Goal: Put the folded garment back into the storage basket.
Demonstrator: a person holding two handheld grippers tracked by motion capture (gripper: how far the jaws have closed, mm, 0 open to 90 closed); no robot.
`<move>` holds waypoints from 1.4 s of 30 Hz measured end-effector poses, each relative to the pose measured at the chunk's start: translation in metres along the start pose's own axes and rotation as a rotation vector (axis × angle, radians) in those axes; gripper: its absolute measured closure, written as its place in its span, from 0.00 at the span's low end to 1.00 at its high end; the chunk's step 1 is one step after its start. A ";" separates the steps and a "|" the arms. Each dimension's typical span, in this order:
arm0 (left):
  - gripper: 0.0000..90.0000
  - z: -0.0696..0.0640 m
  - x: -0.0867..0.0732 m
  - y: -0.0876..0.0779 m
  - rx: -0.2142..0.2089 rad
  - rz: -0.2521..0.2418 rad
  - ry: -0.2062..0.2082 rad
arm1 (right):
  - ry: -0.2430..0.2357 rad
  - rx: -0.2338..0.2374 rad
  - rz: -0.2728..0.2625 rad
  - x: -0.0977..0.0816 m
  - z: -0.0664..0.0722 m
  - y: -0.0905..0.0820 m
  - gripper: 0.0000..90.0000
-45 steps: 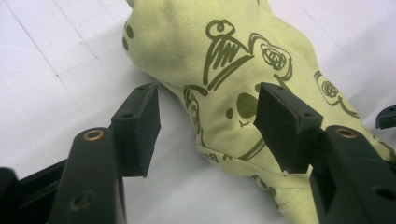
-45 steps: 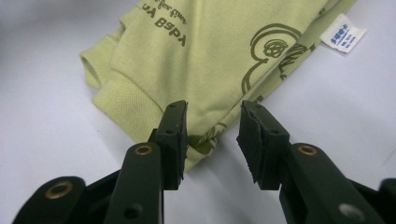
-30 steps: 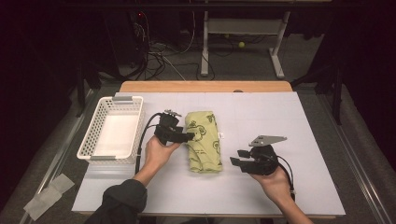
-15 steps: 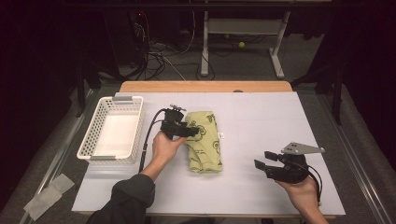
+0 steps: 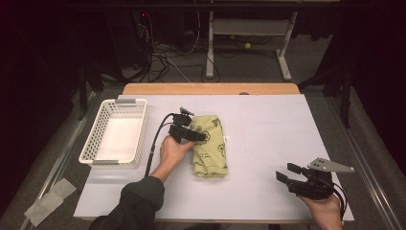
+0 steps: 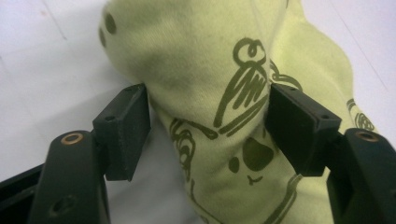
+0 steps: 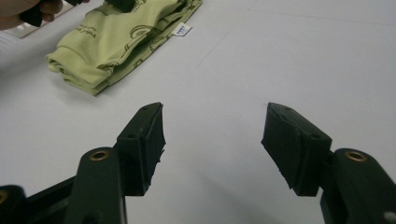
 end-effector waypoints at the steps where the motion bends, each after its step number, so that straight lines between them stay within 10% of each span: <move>1: 0.32 0.000 -0.001 0.002 -0.008 0.006 -0.005 | 0.003 -0.001 -0.003 -0.002 -0.001 -0.001 0.43; 25: 0.48 -0.012 -0.006 0.008 0.013 0.024 0.045 | 0.043 -0.072 -0.078 -0.035 -0.019 -0.017 0.38; 42: 0.72 -0.014 -0.007 0.007 -0.047 0.032 0.067 | -0.030 -0.085 -0.033 -0.033 -0.011 -0.007 0.38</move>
Point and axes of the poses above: each handheld gripper's, and its own axes: y roughly forward along the jaws, x roughly out of its top, z roughly to its left, the point moved 4 cm from there along y, roughly forward along the jaws, and after that the axes turned 4 degrees about z, right-handed, at the moved point
